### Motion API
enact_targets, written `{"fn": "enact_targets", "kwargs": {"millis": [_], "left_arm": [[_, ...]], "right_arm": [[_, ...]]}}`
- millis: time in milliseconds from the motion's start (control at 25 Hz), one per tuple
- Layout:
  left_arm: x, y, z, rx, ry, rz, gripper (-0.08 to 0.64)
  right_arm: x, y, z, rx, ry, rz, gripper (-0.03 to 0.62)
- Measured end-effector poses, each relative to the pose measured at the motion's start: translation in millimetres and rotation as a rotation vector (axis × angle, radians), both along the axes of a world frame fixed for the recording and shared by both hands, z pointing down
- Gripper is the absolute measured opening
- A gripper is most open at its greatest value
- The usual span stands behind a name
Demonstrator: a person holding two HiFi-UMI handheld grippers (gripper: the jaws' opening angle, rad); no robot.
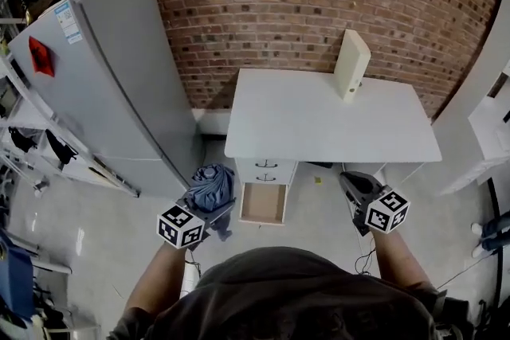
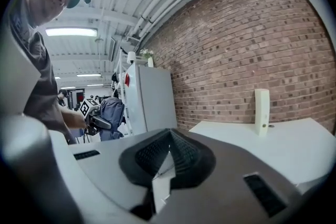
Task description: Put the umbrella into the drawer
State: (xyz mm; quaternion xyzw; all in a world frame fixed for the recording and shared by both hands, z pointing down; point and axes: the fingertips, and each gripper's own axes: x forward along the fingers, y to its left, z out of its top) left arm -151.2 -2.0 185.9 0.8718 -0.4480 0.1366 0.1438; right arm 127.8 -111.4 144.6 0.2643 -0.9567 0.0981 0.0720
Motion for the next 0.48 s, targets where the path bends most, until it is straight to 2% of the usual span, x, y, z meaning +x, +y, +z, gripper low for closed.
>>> {"fn": "enact_targets", "kwargs": {"millis": [120, 240, 360, 480], "left_arm": [[32.5, -12.1, 2.5, -0.044, -0.025, -0.075, 0.254], [64.8, -27.3, 2.3, -0.084, -0.106, -0.092, 0.255], [90.1, -39.4, 10.8, -0.112, -0.142, -0.058, 0.255], [84.5, -48.8, 30.1, -0.135, -0.168, -0.016, 0.255]], "right_arm": [[22.8, -22.8, 4.8, 0.006, -0.005, -0.100, -0.008], [44.4, -44.7, 13.3, 0.008, -0.009, -0.163, -0.008], [57.9, -59.6, 33.6, -0.016, -0.028, -0.157, -0.008], [46.5, -58.6, 61.1, -0.036, -0.028, -0.122, -0.008]]}}
